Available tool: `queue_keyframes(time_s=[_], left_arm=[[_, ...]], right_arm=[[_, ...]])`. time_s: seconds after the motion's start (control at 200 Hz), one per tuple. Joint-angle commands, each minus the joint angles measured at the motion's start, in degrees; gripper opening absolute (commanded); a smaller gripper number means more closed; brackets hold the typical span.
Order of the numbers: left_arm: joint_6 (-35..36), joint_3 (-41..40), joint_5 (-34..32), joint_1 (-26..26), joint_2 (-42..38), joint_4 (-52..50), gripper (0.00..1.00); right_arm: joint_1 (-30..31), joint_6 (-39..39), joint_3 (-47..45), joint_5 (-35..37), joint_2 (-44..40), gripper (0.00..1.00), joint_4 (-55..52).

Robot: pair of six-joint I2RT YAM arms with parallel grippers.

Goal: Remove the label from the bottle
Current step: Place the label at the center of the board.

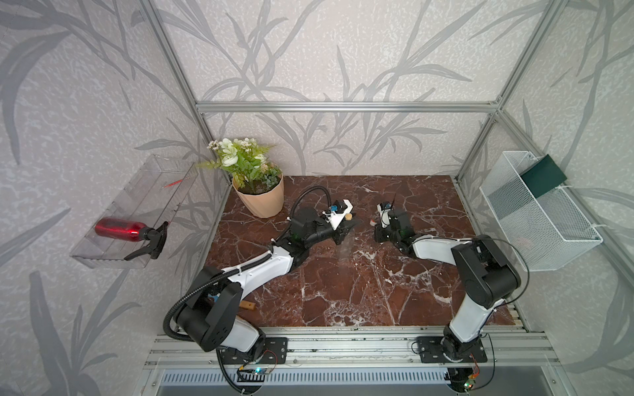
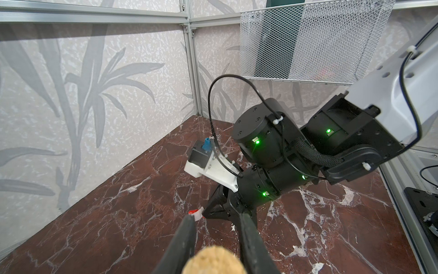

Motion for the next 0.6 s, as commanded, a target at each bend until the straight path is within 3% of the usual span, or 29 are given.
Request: queue_keyframes(time_s=[0.0,0.1,0.255,0.595], left_arm=[[-1.4,-7.1,2.2,-0.9,8.3,-30.8,0.00],[-1.4,-7.0,1.9,-0.8,8.3,-30.9,0.00],[-1.3,-6.7,1.8,-0.8,8.4,-31.3,0.00],[-1.9,-6.4,1.8,-0.5,8.6,-30.8,0.00]], right_arm=[[-1.9,3.3,2.0,-3.4,0.0,0.06,-5.9],[-2.5,3.7,2.2,-4.1,0.1,0.14,-6.4],[-3.0,4.1,3.4,-5.7,1.0,0.39,-9.1],[-3.4,4.8,3.9,-5.4,1.3,0.51,-12.3]])
